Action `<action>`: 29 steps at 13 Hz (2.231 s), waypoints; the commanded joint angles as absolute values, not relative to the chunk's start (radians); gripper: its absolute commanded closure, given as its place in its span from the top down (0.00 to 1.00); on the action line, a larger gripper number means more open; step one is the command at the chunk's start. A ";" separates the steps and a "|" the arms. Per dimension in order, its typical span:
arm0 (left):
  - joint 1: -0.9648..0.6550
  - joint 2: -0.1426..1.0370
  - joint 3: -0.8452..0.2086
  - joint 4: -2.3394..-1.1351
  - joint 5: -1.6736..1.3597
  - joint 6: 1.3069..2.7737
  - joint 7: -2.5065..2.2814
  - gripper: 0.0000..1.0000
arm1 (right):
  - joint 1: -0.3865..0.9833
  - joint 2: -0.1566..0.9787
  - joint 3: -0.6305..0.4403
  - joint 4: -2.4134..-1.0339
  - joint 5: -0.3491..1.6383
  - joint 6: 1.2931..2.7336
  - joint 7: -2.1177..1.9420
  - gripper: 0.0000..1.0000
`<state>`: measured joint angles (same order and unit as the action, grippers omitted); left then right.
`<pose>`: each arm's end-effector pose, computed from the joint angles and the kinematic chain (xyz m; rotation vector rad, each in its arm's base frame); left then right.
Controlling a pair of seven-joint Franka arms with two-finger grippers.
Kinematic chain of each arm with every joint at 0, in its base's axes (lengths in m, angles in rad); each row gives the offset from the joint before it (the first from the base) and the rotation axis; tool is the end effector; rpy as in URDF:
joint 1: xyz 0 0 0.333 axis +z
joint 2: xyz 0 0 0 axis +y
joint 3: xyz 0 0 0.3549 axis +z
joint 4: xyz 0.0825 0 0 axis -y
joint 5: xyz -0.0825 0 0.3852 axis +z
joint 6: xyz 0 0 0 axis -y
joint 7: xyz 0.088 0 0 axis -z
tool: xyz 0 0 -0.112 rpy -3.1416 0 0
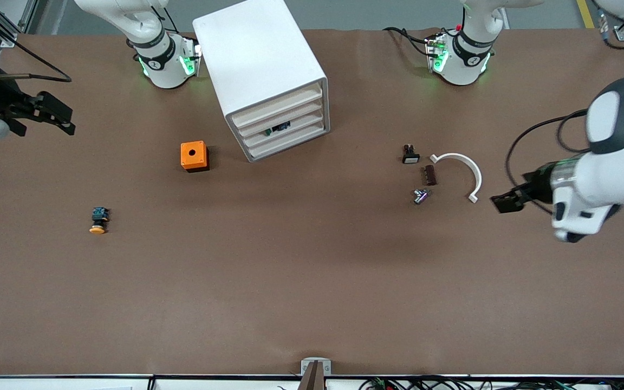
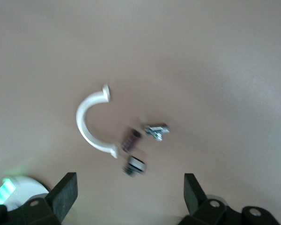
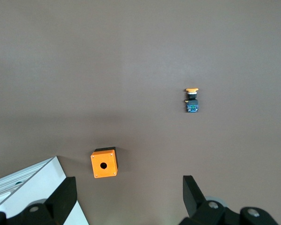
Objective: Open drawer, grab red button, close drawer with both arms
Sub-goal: 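Reach the left gripper toward the cabinet drawer while the right gripper rises, then grasp the drawer front with the left gripper while the right gripper approaches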
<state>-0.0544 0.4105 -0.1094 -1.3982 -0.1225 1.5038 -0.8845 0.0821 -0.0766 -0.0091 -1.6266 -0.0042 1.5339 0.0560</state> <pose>0.6522 -0.1096 0.4844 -2.8833 -1.1076 0.5382 0.5233 0.0376 0.6703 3.1368 0.0265 -0.0249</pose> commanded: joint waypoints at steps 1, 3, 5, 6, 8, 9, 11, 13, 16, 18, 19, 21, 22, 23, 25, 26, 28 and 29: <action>-0.155 0.552 -0.107 -1.353 -0.144 1.503 -1.292 1.00 | 0.107 -0.048 -0.015 -1.601 0.014 1.528 0.089 1.00; -0.227 0.629 -0.109 -1.348 -0.147 1.544 -1.548 1.00 | 0.132 -0.023 -0.015 -1.601 0.015 1.529 0.130 1.00; -0.285 0.696 -0.109 -1.348 -0.248 1.575 -1.824 1.00 | 0.153 -0.018 -0.015 -1.606 0.015 1.535 0.195 1.00; -0.294 0.709 -0.109 -1.351 -0.306 1.575 -1.912 1.00 | 0.156 -0.015 -0.015 -1.608 0.015 1.542 0.224 1.00; -0.302 0.710 -0.109 -1.353 -0.432 1.563 -1.951 1.00 | 0.176 -0.014 -0.015 -1.620 0.015 1.569 0.290 1.00; -0.298 0.715 -0.109 -1.359 -0.524 1.548 -1.953 1.00 | 0.192 -0.014 -0.015 -1.627 0.015 1.577 0.343 1.00; -0.330 0.736 -0.110 -1.359 -0.603 1.520 -1.971 1.00 | 0.227 -0.014 -0.015 -1.641 0.014 1.574 0.457 1.00; -0.409 0.767 -0.110 -1.359 -0.694 1.519 -2.069 1.00 | 0.273 -0.015 -0.015 -1.646 0.014 1.565 0.585 1.00; -0.446 0.781 -0.110 -1.356 -0.805 1.525 -2.163 0.97 | 0.354 -0.014 -0.015 -1.647 0.003 1.554 0.815 1.00; -0.472 0.802 -0.107 -1.355 -0.888 1.526 -2.235 0.86 | 0.405 -0.011 -0.015 -1.651 0.012 1.551 0.956 1.00; -0.476 0.822 -0.107 -1.353 -0.934 1.528 -2.247 0.79 | 0.447 -0.006 -0.015 -1.649 0.012 1.552 1.038 1.00; -0.498 0.856 -0.107 -1.353 -0.980 1.551 -2.256 0.65 | 0.544 0.012 -0.015 -1.644 0.015 1.563 1.237 1.00; -0.514 0.870 -0.106 -1.353 -0.992 1.565 -2.290 0.64 | 0.587 0.021 -0.015 -1.640 0.023 1.566 1.328 1.00; -0.528 0.879 -0.106 -1.353 -0.994 1.566 -2.336 0.64 | 0.629 0.044 -0.015 -1.635 0.049 1.584 1.420 1.00; -0.540 0.888 -0.110 -1.355 -0.996 1.563 -2.355 0.64 | 0.670 0.075 -0.015 -1.628 0.092 1.653 1.595 1.00; -0.561 0.887 -0.110 -1.353 -0.996 1.562 -2.358 0.63 | 0.693 0.098 -0.015 -1.620 0.098 1.684 1.658 1.00; -0.574 0.887 -0.112 -1.351 -0.997 1.562 -2.358 0.57 | 0.722 0.147 -0.015 -1.589 0.100 1.698 1.745 1.00; -0.586 0.888 -0.113 -1.353 -0.999 1.562 -2.358 0.54 | 0.735 0.182 -0.015 -1.554 0.101 1.700 1.790 1.00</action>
<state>-0.5685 0.8823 -0.1167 -1.3700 -0.9790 1.5652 -2.3372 0.7112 0.1158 -0.0023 -1.6324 0.0789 1.7078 1.7111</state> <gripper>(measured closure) 0.396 0.000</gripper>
